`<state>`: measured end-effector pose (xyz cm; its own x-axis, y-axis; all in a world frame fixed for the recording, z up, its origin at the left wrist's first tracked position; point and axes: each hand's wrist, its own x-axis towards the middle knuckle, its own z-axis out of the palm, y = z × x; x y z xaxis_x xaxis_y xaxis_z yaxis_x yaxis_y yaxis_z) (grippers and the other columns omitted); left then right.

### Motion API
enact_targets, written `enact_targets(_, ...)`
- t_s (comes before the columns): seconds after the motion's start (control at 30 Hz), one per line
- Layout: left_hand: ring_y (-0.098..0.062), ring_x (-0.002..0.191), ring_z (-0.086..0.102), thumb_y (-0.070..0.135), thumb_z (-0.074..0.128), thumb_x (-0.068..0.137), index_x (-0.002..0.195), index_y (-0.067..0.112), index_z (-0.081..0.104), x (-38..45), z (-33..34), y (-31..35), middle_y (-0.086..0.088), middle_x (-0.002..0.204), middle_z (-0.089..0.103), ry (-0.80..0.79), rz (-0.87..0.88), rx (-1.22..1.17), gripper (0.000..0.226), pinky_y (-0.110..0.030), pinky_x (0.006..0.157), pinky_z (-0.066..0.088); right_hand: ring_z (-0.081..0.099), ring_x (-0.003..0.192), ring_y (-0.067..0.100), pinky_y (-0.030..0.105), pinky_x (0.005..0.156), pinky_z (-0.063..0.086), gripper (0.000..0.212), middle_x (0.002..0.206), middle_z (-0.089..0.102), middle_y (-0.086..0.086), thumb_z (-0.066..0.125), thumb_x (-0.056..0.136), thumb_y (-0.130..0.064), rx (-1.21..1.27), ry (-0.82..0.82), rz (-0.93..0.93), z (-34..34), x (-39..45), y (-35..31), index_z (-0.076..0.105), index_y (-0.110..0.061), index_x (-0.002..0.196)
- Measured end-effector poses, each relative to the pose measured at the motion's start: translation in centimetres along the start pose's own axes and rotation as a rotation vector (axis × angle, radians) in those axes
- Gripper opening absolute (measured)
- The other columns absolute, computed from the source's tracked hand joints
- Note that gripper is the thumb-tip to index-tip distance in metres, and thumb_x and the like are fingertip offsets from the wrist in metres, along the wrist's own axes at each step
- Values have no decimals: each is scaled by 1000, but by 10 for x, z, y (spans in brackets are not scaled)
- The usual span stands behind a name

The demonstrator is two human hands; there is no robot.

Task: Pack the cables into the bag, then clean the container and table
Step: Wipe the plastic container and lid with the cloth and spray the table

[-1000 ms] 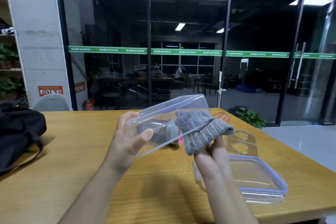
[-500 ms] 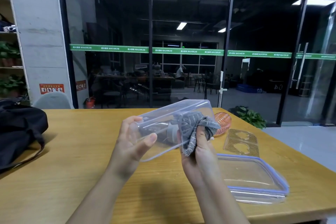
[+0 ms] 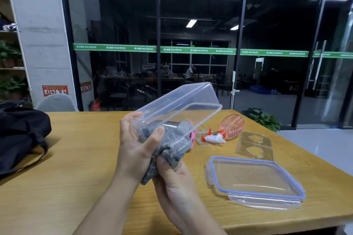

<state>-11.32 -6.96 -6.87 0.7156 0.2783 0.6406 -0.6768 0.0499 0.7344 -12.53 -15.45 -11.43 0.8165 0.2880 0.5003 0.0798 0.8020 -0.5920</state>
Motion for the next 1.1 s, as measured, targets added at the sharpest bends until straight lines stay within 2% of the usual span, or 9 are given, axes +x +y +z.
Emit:
enact_targets(0.2,1,81,65,-4,67,77,112,14,38,-4,4,1,22,87,68,-98,6,-2,48,-14,66,51,54,51,24,27,59,48,53,52,56,15,82,65,-49,-189,33,-31,-13,2,2,65,-1,80)
enact_targets(0.27,-3,82,66,6,69,71,110,17,40,-3,1,1,12,92,68,-112,8,0,50,-16,66,51,60,58,22,26,64,50,53,56,61,14,80,67,-49,-142,34,-23,-15,3,-2,67,-1,84)
enact_targets(0.4,-5,87,65,37,73,54,110,26,46,-4,-7,8,9,103,65,-148,-3,54,63,-14,68,49,68,100,18,28,85,56,69,113,69,12,90,51,-38,135,192,-37,-23,15,-29,67,-10,110)
enact_targets(0.47,6,88,61,41,69,51,111,23,45,-4,-12,12,29,96,63,-181,2,90,67,-8,68,47,70,90,18,32,81,57,71,108,71,10,95,39,-36,261,377,-76,-38,23,-49,71,-10,101)
enact_targets(0.6,9,86,59,42,66,50,113,21,44,-6,-23,13,34,94,61,-265,-25,135,70,-6,69,45,72,73,20,31,57,59,33,92,73,13,65,79,-28,326,496,-33,-61,22,-94,64,-6,103)
enact_targets(0.83,3,105,53,52,64,49,112,38,49,-11,-37,10,30,113,52,-423,-95,262,66,-13,78,47,56,47,12,18,37,47,66,75,59,8,90,39,8,328,294,266,-87,18,-118,62,-3,98)
enact_targets(0.93,-1,108,54,49,64,49,110,38,51,-11,-36,10,24,117,54,-433,-102,232,63,-12,78,46,50,52,15,19,35,45,20,73,52,5,68,73,9,137,350,251,-87,22,-118,59,-5,84)
enact_targets(1.0,-2,102,58,46,63,49,111,33,51,-11,-36,12,21,114,57,-432,-105,198,64,-10,76,46,51,56,17,20,38,45,24,70,53,6,45,89,7,18,434,202,-92,26,-116,60,-6,74)
enact_targets(1.1,3,97,58,47,62,49,111,33,51,-11,-34,14,18,113,58,-422,-105,182,65,-8,73,46,51,58,17,18,39,42,26,75,52,8,45,96,-10,-188,468,223,-96,20,-112,57,-10,73)
